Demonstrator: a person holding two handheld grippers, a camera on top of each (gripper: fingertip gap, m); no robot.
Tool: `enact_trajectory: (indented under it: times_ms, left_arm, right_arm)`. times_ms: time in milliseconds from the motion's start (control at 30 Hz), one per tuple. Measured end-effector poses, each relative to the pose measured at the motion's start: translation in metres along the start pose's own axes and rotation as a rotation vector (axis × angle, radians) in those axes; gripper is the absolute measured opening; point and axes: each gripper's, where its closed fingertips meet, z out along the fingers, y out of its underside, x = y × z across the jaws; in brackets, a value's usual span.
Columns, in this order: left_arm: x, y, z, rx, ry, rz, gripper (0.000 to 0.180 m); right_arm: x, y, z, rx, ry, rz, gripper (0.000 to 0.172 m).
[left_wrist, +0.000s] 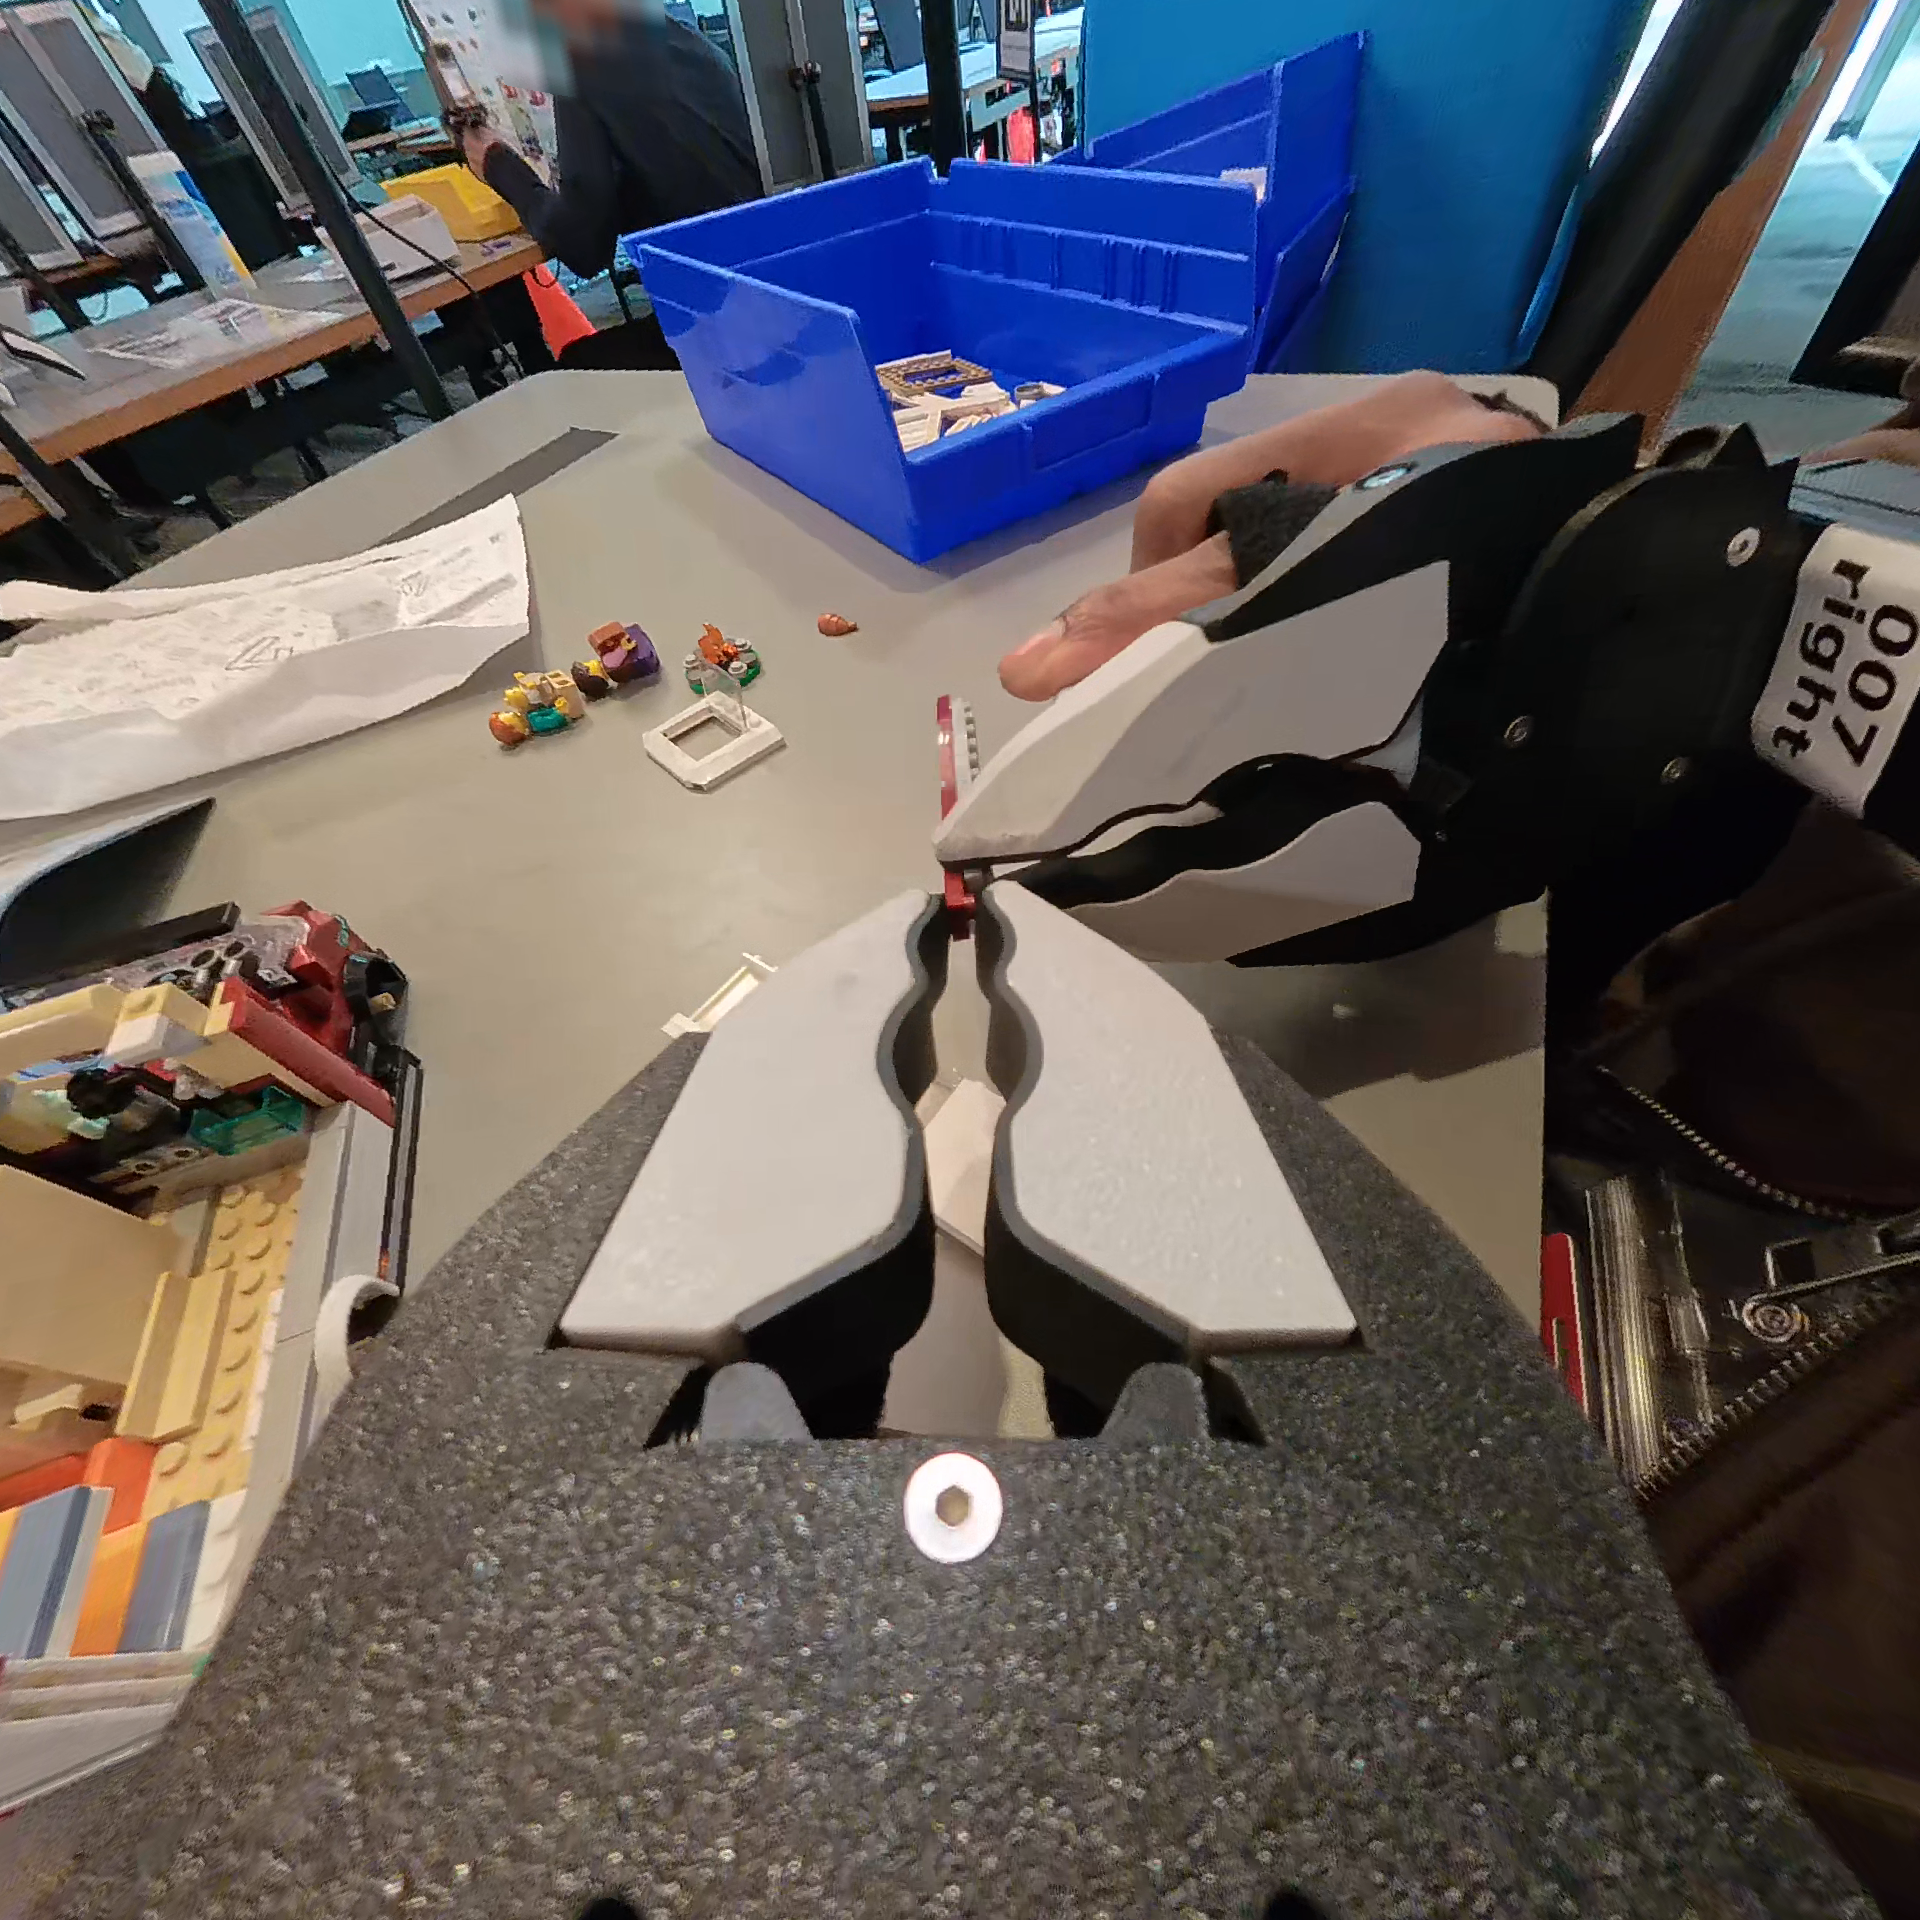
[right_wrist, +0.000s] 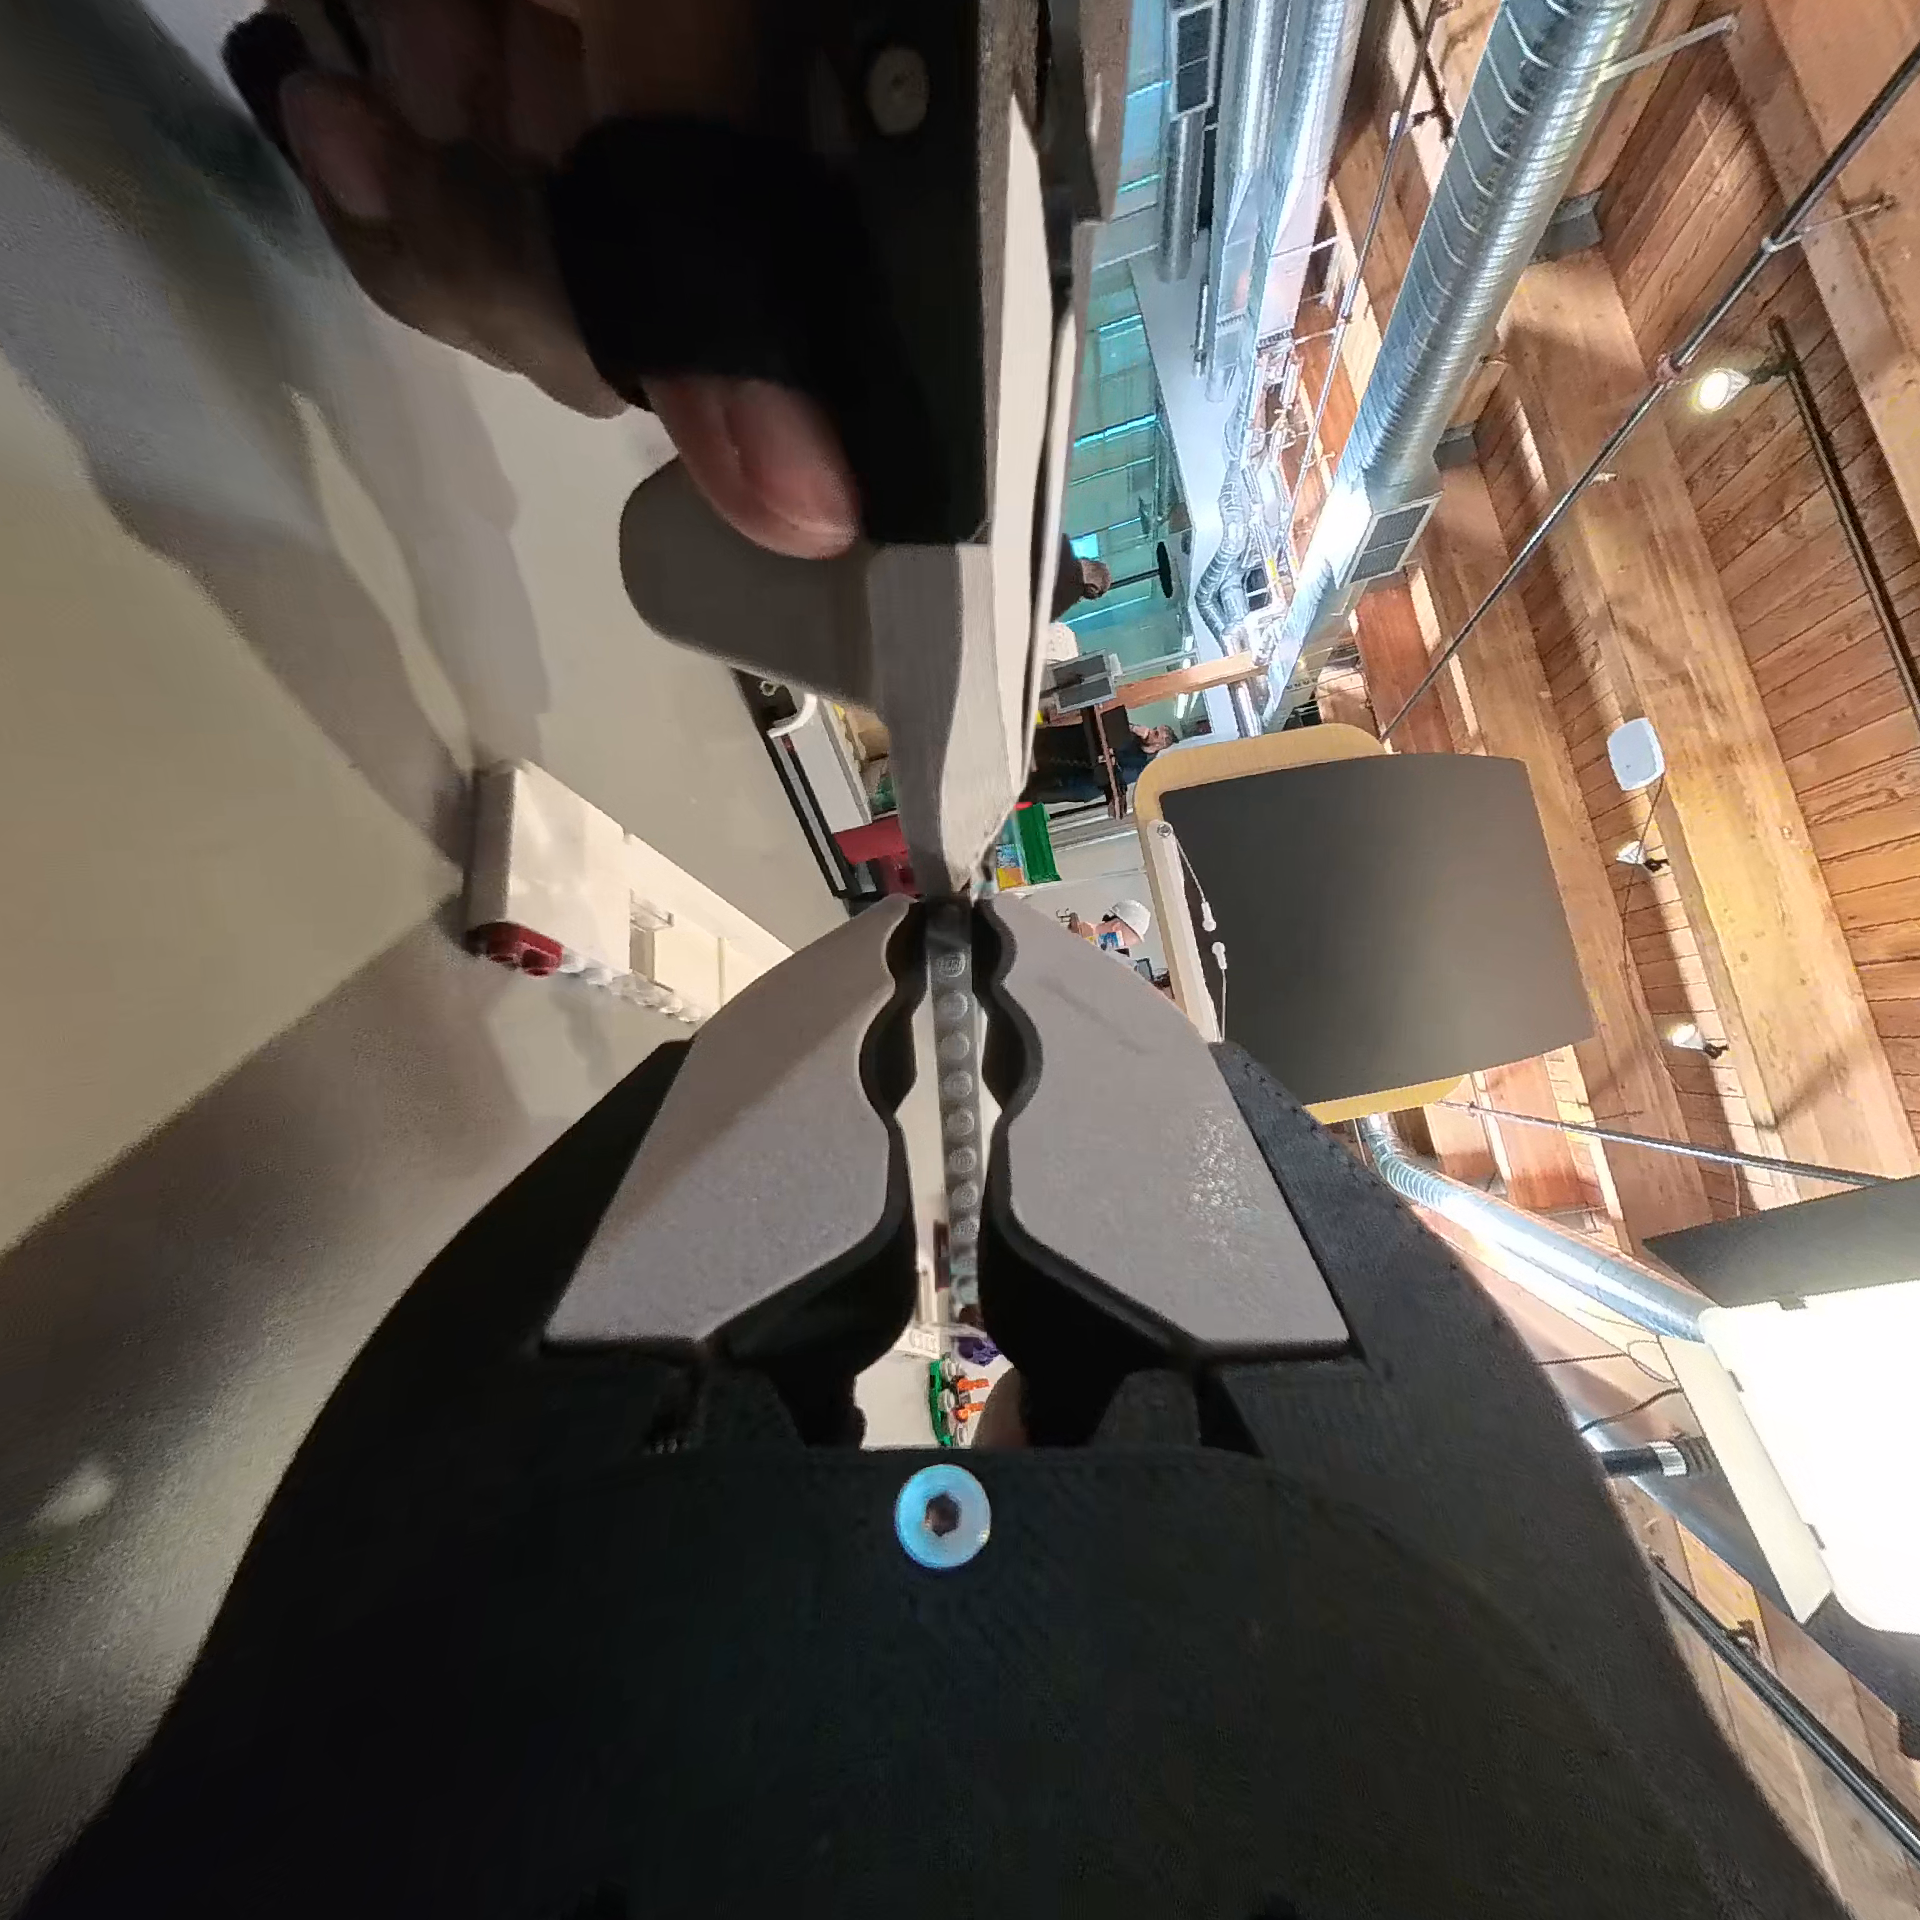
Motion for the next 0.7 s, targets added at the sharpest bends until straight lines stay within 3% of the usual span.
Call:
enact_trajectory:
  times_ms: [700]
  left_arm:
    - [0.01, -0.001, -0.002, 0.012, 0.154, -0.102, 0.005]
  right_arm:
    - [0.0, -0.006, -0.011, 0.054, 0.005, -0.053, 0.008]
